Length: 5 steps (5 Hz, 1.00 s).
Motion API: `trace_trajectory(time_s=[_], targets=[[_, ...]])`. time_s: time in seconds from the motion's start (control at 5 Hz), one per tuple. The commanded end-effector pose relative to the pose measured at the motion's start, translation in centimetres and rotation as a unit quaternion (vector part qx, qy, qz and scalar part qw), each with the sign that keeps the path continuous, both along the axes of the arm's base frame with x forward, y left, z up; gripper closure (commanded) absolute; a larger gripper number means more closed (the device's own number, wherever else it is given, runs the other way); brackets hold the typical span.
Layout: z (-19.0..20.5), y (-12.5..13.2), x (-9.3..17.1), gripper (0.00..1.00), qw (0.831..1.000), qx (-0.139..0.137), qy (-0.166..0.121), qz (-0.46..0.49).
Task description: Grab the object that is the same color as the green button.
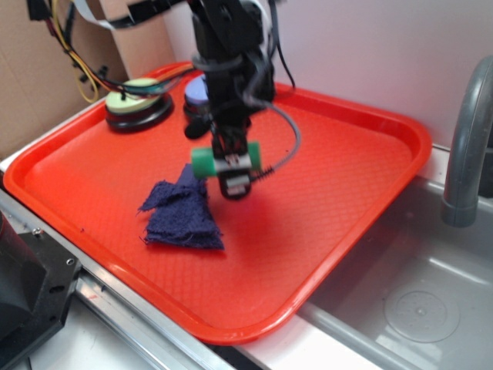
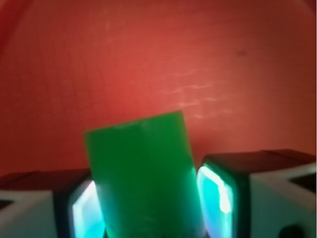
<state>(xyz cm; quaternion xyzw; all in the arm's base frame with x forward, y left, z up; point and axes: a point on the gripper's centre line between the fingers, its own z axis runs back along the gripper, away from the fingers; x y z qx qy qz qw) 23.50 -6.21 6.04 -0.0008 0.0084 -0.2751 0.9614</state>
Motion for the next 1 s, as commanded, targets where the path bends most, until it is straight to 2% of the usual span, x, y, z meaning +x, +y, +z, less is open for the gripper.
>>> trace_trajectory(time_s=[0.0, 0.2, 0.4, 0.6, 0.8], targets=[[9.0, 3.4, -0.5, 1.0, 0.992, -0.007, -0.066, 0.105], [11.5, 5.9, -1.6, 1.0, 0.983, -0.02, -0.074, 0.164], [12.4, 7.7, -2.6, 1.0, 0.975, -0.022, -0.089, 0.2], [13.3, 8.9, -3.2, 1.0, 0.967, 0.002, -0.098, 0.235], [13.6, 9.6, -2.7, 1.0, 0.966, 0.021, -0.085, 0.243]])
